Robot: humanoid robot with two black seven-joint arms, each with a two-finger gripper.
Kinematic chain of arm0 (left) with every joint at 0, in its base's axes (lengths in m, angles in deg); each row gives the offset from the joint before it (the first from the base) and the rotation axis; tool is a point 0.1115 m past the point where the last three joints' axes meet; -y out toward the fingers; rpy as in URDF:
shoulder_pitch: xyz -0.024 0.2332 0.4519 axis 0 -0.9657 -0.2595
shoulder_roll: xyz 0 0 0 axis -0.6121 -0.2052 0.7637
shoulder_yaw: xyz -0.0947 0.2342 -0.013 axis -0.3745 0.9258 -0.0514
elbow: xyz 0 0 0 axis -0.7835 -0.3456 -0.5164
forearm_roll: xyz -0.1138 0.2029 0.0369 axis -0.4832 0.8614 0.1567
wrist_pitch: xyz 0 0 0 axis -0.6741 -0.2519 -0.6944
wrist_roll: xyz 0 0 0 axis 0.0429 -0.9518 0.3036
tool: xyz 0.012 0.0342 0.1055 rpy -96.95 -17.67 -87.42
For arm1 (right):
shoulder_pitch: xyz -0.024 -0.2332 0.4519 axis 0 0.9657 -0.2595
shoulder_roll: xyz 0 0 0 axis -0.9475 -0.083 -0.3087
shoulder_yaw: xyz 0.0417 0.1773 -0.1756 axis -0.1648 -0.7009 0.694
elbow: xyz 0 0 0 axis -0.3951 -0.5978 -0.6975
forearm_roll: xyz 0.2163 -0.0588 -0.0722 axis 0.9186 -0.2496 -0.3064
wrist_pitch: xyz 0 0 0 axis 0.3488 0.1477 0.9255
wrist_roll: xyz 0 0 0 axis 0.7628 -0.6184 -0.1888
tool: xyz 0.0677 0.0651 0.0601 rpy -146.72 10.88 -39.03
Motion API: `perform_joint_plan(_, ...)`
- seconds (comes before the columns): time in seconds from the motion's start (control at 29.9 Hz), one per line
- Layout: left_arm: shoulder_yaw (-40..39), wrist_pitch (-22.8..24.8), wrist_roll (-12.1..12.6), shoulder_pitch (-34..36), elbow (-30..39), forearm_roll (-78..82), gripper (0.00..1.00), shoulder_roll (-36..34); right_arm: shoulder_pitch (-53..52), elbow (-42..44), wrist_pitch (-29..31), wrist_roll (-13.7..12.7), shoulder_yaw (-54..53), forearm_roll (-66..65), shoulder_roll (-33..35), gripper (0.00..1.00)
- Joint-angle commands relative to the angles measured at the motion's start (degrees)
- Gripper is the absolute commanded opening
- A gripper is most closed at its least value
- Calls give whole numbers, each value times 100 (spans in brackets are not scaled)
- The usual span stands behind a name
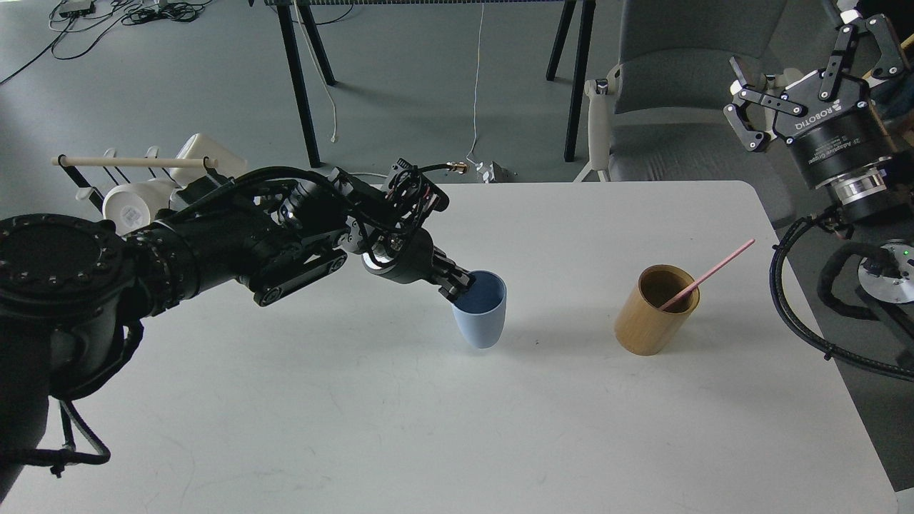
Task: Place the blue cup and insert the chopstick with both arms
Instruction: 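Set the blue cup upright on the table and open the left gripper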
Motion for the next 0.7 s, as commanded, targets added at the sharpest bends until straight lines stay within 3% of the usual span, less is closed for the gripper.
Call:
perform_joint_plan(0.0,0,1,0,-13,-8,0,0,0,0,-4,0,0,0,0,9,93)
perform_joint_plan(0.44,0,-16,0,-188,-228,0,0,9,0,14,0,0,-9,0,0,95)
perform_joint_plan(0.67,-9,1,0,-153,-219,-9,6,0,0,14,0,0,-44,0,-17,96)
